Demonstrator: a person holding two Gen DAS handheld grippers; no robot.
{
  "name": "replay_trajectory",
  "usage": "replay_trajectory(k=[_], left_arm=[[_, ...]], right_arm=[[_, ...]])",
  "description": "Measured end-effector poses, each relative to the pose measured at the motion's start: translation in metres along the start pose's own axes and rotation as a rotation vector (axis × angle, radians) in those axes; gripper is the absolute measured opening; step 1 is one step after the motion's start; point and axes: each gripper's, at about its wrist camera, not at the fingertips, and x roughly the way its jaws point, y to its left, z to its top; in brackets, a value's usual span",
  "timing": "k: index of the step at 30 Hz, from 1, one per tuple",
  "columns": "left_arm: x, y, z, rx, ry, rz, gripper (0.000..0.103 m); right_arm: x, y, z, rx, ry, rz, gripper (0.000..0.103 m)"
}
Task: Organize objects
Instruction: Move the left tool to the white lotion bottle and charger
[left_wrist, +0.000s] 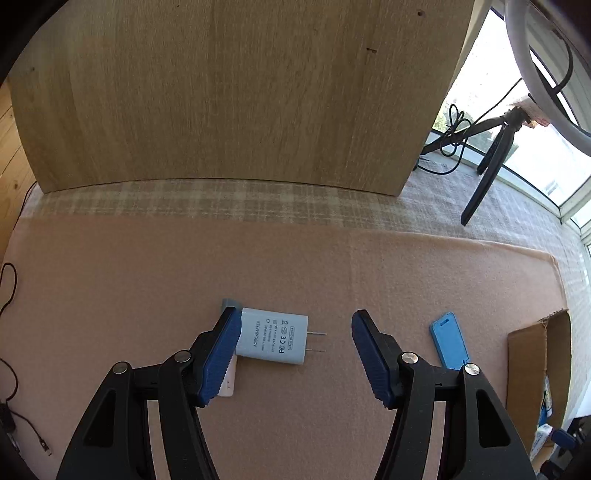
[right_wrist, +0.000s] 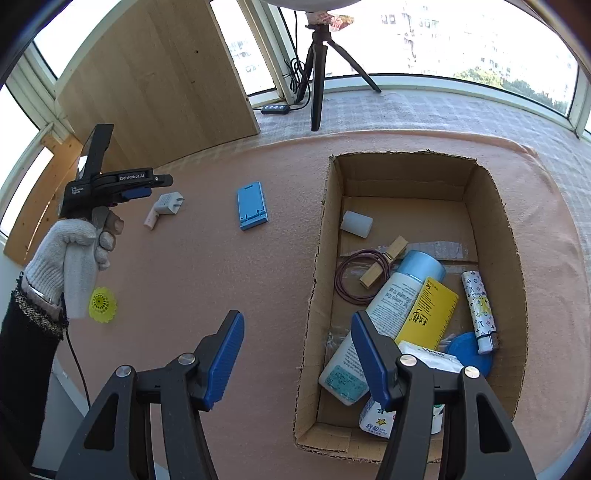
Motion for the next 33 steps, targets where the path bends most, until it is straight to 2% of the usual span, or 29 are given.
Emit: replay_trajectory(k=[6, 12, 14, 19, 24, 33], left_arm=[[0.026, 0.034, 0.014, -0.078, 0.033, 0.034, 0.066], [0.045, 0.039, 0.012, -0.101, 0.077, 0.009, 0.065], [0.046, 0.038, 0.007, -0.102, 0.082, -0.003, 0.059], [0.045, 0.023, -0.011, -0.054, 0.082, -0.021, 0.034], [0.034, 0.008, -0.036, -0.028, 0.071, -0.06, 0.034], [0.008, -0.04, -0.099, 0.097, 0.048, -0.105, 0.033]], right_arm=[[0.006, 0.002, -0.007, -0.009, 0.025, -0.018, 0.056], [0.008, -0.003, -0.01, -0.003, 0.038, -0.035, 0.056], [0.008, -0.004, -0.011, 0.001, 0.037, -0.04, 0.056], [0.013, -0.001, -0.008, -0.003, 0.037, -0.034, 0.056], [0.017, 0.012, -0.006, -0.028, 0.034, -0.011, 0.056], [0.025, 0.032, -0.007, -0.054, 0.041, 0.025, 0.056]])
